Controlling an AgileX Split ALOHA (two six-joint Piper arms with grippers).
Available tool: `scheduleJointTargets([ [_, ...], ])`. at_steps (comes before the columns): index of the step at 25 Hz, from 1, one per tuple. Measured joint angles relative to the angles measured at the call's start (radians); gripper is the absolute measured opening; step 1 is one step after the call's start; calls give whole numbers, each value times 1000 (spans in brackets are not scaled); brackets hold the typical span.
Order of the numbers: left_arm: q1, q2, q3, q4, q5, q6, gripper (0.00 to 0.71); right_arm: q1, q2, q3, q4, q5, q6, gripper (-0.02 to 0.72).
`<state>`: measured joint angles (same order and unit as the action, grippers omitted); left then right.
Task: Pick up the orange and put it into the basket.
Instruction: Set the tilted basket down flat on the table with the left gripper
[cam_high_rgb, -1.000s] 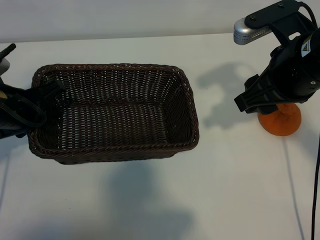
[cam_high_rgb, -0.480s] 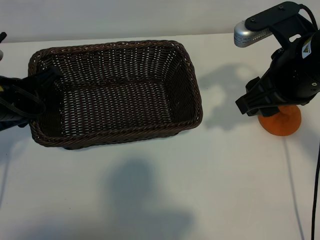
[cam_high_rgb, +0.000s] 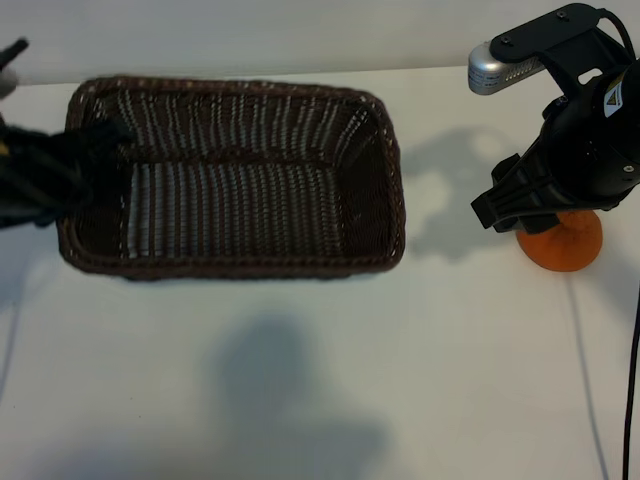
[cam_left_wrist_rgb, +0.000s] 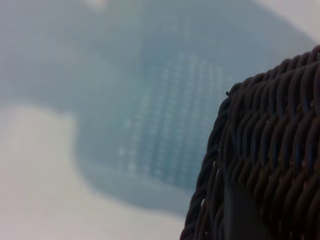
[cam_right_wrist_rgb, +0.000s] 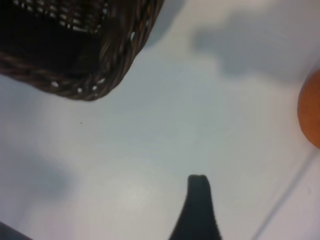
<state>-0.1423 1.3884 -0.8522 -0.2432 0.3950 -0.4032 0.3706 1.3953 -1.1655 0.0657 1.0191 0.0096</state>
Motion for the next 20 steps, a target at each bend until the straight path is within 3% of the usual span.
scheduleJointTargets([
  [10,0,179,-202,-297,152,387,328,0,0,0,0,13,0,558],
  [20,0,289,-207,-374,71,415,328,0,0,0,0,18,0,558],
])
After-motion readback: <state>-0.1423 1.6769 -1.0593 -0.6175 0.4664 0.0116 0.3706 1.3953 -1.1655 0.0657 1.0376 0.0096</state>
